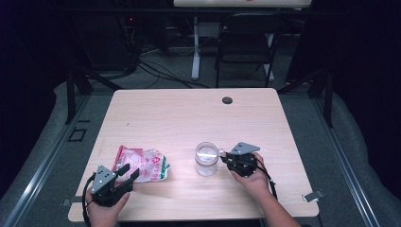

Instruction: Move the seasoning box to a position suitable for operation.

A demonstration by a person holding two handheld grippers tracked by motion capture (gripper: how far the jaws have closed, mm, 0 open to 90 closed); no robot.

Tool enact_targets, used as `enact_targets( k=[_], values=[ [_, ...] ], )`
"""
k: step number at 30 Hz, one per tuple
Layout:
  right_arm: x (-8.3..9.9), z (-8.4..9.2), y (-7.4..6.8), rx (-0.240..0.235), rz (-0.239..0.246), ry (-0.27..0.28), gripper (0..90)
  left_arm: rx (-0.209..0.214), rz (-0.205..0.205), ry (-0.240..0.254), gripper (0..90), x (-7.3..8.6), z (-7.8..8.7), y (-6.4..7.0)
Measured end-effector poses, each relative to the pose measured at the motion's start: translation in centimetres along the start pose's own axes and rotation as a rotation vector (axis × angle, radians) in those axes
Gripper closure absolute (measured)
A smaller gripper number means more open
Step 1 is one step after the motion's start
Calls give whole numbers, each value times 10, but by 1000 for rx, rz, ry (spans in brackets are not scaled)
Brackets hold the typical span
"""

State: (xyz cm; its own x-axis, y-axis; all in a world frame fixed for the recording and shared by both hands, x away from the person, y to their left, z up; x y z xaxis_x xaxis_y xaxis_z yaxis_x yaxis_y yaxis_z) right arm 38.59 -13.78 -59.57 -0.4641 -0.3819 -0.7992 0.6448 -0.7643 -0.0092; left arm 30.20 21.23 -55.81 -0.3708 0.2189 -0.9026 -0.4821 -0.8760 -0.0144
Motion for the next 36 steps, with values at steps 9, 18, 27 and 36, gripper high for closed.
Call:
enact_targets(
  k=[9, 18, 27, 36],
  values=[
    [6, 9, -6, -8, 12, -14, 770, 50, -9, 3, 545, -7, -9, 8],
    [15, 22, -16, -19, 21, -24, 768, 125, -12, 1, 599, -15, -24, 19],
    [24, 34, -28, -39, 38, -27, 768, 201, -40, 2, 635, -24, -37, 36],
    [28, 39, -37, -60, 55, -30, 768, 230, -86, -15, 652, -25, -43, 46]
  ],
)
Point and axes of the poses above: each handheld gripper's, and its own axes: z roughly backward along the jaws, x roughly out of its underside, y roughly to its right, the point moved 7 cm from there along -z, roughly forward along the jaws, and after that the axes turned 4 degrees about -z, right-handed, at the moved point
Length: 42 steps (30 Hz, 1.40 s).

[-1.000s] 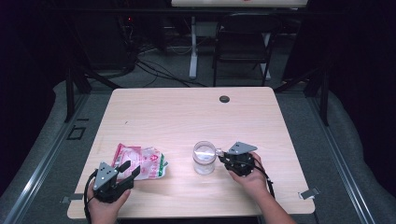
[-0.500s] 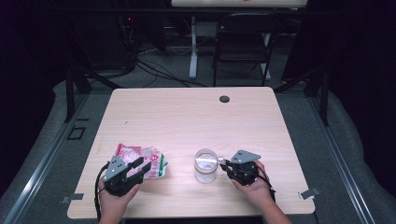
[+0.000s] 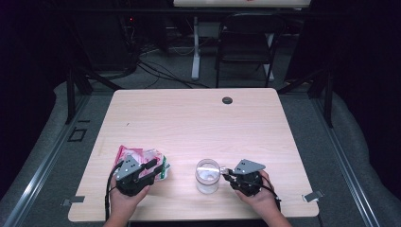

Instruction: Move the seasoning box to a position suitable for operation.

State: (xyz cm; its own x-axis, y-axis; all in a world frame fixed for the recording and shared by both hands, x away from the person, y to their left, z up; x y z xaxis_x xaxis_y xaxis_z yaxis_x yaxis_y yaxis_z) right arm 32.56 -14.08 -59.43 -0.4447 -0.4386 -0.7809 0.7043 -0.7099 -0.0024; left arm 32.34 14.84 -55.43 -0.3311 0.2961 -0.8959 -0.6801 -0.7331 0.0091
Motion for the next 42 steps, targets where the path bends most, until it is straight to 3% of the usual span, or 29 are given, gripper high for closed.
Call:
enact_targets(
  k=[7, 10, 12, 17, 18, 20, 24, 26, 29, 33, 36, 39, 42],
  values=[
    [1, 2, -3, -3, -4, -4, 761, 7, -18, -9, 670, -1, -2, 3],
    [1, 3, -3, -15, -8, 4, 707, 11, -23, -16, 673, -1, -3, 3],
    [1, 7, -3, -20, -7, 17, 658, 15, -27, -24, 673, -1, -4, 4],
    [-1, 21, -4, -37, -14, 31, 639, 28, -32, -30, 682, -2, -5, 6],
    [-4, 32, -8, -68, -10, 34, 626, 57, -31, -55, 682, -2, -5, 8],
    [-9, 43, -7, -36, 15, 47, 620, 70, -35, -75, 681, -5, -5, 11],
    [-23, 56, 0, -21, -29, 82, 590, 80, -63, -101, 663, -17, -7, 18],
    [-27, 55, 3, -27, -62, 40, 574, 71, -73, -113, 651, -25, -9, 20],
    [-36, 55, 7, 9, -69, 21, 608, 73, -75, -129, 642, -35, -14, 23],
    [-51, 55, 7, -20, -83, -6, 623, 97, -44, -134, 642, -49, -22, 24],
    [-65, 54, 12, -3, -98, 1, 615, 107, -32, -143, 648, -57, -28, 26],
    [-78, 55, 13, -16, -94, 22, 624, 134, -26, -143, 662, -65, -34, 31],
    [-83, 54, 11, -8, -95, 17, 617, 155, -32, -144, 685, -68, -36, 34]
  ],
)
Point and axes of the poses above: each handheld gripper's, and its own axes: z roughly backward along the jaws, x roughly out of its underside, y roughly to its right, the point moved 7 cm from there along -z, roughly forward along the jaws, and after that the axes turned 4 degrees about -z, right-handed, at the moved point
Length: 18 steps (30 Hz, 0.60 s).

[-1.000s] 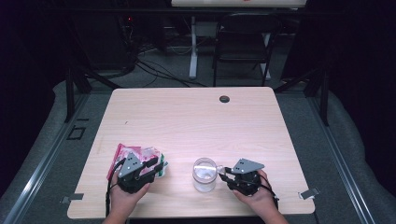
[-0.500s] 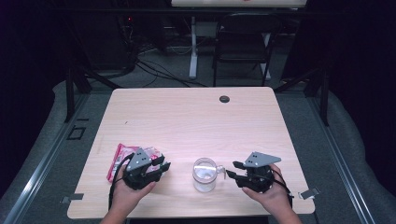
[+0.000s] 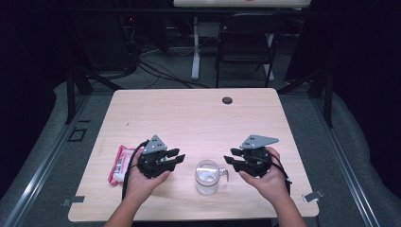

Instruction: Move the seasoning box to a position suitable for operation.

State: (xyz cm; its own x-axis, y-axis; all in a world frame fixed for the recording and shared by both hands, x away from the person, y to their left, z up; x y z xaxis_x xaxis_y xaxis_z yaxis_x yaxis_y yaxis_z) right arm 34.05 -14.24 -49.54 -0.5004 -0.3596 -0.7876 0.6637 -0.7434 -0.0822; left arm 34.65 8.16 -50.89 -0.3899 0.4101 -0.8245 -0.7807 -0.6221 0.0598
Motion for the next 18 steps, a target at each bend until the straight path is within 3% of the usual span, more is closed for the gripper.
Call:
enact_targets(
  k=[2, 7, 10, 13, 18],
  values=[
    [1, -2, 0, 28, -41, -23, 601, 18, -4, 1, 707, -1, -1, 4],
    [12, -6, -2, 11, -92, -65, 689, 44, -34, -25, 757, 9, -6, 17],
    [17, -8, -3, 7, -101, -78, 706, 55, -42, -41, 777, 14, -9, 21],
    [21, -13, -3, 15, -121, -80, 725, 72, -73, -90, 824, 24, -17, 28],
    [22, -17, -8, 9, -113, -69, 742, 94, -92, -127, 884, 33, -20, 33]
  ],
)
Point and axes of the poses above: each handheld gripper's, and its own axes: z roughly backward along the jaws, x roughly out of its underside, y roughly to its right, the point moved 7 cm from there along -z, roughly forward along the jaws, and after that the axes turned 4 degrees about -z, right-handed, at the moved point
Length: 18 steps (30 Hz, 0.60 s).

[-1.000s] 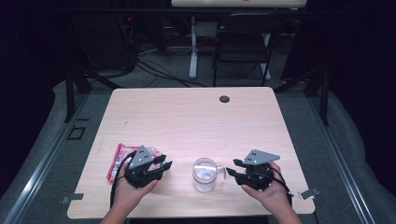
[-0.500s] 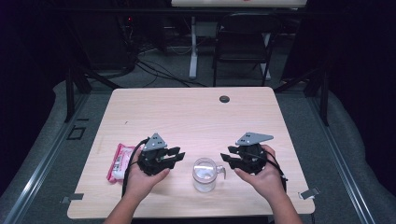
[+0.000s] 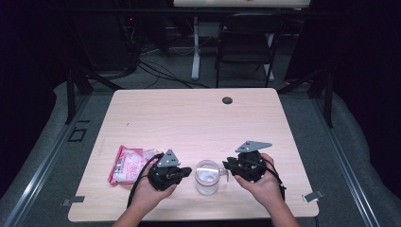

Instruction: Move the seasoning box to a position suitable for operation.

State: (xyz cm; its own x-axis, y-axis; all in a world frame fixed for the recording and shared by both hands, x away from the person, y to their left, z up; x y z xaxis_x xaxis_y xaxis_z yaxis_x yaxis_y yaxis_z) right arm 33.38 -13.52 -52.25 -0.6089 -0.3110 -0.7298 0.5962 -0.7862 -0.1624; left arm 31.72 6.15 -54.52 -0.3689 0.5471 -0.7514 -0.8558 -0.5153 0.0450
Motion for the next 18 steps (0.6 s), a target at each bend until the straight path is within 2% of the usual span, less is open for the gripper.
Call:
enact_targets(
  k=[5, 9, 11, 18],
  values=[
    [2, -2, -3, -4, 16, -12, 765, 28, 11, -6, 896, 3, -2, 2],
    [4, -3, -2, -2, 18, -17, 775, 31, 8, -10, 900, 4, -4, 4],
    [4, -3, -2, -7, 15, -17, 774, 47, -1, -24, 900, 5, -5, 6],
    [5, -2, -2, 0, 21, -11, 766, 46, -17, -39, 900, 8, -10, 9]
  ],
)
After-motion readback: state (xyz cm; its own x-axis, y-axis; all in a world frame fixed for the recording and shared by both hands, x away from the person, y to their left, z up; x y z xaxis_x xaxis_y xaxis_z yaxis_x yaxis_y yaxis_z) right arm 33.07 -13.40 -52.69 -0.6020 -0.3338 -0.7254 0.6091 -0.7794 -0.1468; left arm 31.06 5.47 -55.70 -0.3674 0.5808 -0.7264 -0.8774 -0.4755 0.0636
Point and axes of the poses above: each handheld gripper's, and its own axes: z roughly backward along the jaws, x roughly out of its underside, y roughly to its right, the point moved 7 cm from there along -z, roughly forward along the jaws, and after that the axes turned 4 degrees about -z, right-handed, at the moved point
